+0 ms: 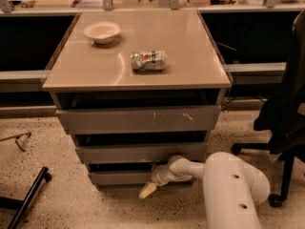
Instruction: Open bottom drawer
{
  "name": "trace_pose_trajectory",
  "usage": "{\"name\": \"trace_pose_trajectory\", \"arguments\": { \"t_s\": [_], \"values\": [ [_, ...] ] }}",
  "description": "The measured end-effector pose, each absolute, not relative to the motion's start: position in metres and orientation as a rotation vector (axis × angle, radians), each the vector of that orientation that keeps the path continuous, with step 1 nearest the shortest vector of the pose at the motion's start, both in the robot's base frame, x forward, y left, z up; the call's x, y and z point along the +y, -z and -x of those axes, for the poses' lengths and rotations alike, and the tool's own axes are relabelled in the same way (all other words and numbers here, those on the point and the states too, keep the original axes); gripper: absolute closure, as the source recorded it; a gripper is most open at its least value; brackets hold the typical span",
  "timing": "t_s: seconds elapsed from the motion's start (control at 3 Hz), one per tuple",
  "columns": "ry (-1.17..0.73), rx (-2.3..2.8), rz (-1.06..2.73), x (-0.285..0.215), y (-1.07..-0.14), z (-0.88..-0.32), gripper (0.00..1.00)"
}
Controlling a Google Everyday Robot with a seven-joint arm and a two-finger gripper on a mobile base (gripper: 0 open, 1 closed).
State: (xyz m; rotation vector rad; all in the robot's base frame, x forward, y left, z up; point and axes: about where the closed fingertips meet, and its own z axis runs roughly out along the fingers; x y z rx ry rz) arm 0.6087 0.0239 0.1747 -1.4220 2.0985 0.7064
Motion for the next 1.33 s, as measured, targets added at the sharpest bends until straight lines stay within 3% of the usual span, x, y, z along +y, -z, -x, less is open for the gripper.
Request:
{"name": "trace_pose_trajectory", "arguments": {
  "t_s": [1.33],
  "values": [
    [-0.799,2.109,1.406,0.023,-0.187,-0.568,0.00]
  ]
}}
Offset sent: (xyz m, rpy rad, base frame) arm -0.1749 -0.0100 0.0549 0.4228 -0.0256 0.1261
